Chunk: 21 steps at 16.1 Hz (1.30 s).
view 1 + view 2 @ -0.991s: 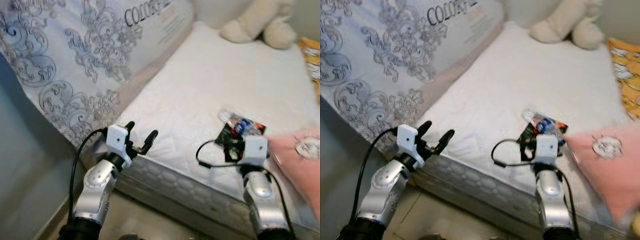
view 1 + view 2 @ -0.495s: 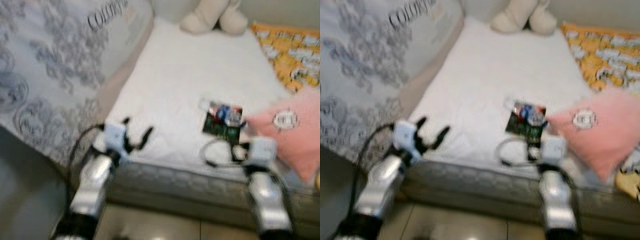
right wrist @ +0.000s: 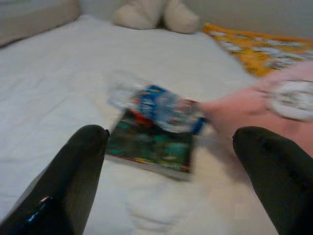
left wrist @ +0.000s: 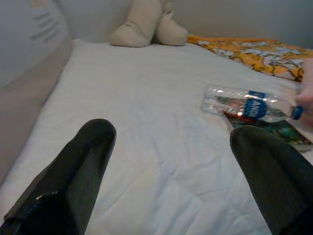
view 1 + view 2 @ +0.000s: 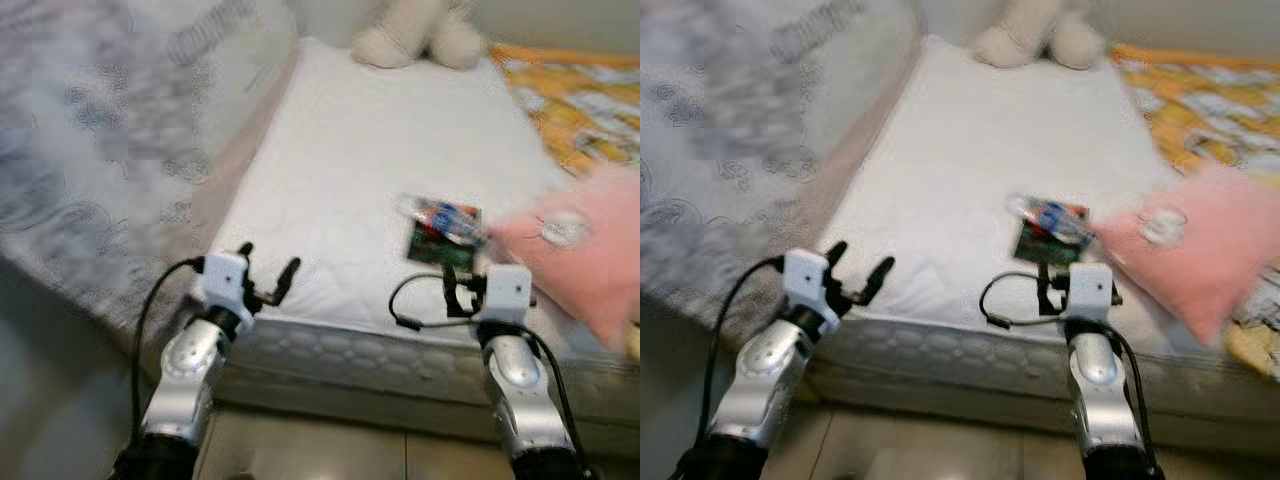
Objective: Clean up the room
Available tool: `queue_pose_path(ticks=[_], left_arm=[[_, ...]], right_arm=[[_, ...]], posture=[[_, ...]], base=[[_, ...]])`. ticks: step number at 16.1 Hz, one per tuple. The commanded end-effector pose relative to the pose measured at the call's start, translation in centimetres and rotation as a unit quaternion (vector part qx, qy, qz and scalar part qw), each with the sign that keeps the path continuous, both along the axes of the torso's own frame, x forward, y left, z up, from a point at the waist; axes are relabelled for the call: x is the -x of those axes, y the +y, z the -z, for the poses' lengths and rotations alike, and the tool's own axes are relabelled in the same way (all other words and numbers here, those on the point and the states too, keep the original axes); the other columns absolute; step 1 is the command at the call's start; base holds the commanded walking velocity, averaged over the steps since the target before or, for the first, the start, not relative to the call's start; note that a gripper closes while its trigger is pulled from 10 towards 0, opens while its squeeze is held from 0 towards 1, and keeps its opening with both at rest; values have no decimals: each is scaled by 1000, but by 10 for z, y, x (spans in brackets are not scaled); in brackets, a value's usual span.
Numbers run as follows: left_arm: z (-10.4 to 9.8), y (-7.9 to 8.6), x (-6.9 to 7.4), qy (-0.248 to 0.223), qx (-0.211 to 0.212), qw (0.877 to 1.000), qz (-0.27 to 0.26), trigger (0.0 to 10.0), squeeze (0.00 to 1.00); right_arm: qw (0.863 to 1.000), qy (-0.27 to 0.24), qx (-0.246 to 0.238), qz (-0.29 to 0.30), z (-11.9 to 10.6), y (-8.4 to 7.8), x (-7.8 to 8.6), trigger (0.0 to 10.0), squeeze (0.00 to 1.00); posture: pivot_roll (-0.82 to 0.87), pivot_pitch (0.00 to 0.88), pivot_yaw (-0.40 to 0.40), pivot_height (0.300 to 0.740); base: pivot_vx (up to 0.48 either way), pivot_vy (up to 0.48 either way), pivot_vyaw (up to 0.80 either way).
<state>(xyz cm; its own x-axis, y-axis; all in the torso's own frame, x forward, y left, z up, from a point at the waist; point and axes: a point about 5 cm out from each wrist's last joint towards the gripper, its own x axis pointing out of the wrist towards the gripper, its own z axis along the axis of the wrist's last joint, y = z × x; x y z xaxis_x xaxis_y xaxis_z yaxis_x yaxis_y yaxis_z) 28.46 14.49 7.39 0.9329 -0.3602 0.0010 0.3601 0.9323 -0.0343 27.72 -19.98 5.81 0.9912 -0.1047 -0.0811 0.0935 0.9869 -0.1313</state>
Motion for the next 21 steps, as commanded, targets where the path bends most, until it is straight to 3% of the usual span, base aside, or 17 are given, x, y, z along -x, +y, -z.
queue_pose_path(ticks=[1,2,4,6,11,14,17,21], left_arm=[[-3,0,-4,2,11,1000,-18,10000,1000],[1,1,-5,19,16,999,-30,10000,1000],[0,9,-8,33,78,994,-70,10000,1000],[-2,12,-10,37,104,991,-78,10000,1000],[-7,8,-11,14,0,997,-71,10000,1000],[-10,7,-13,12,21,998,-61,10000,1000],[-9,5,-13,13,22,998,-57,10000,1000],[-10,-5,-11,12,29,999,-13,10000,1000]], right_arm=[[1000,-5,-6,15,-1,-7,1,10000,0],[1000,-8,-13,14,-2,-7,0,10000,0],[996,-27,-78,33,-8,-10,-1,10000,0],[996,-30,-81,15,-9,-7,0,10000,0],[998,-19,-62,-12,-6,-2,-2,10000,0],[998,-19,-53,-18,-7,0,-5,10000,0],[998,-18,-49,-21,-8,-1,-8,10000,0],[999,-17,-45,-26,-8,-1,-9,10000,0]], posture=[[-31,0,-2,731],[-33,0,-2,731],[-36,0,-4,731],[-33,0,-5,731],[-19,0,-15,731],[-24,0,-17,731],[-24,0,-21,731],[-20,0,-23,731]], base=[[0,0,0],[0,0,0],[0,0,0],[0,0,0],[0,0,0],[0,0,0],[431,0,0],[447,0,0]])
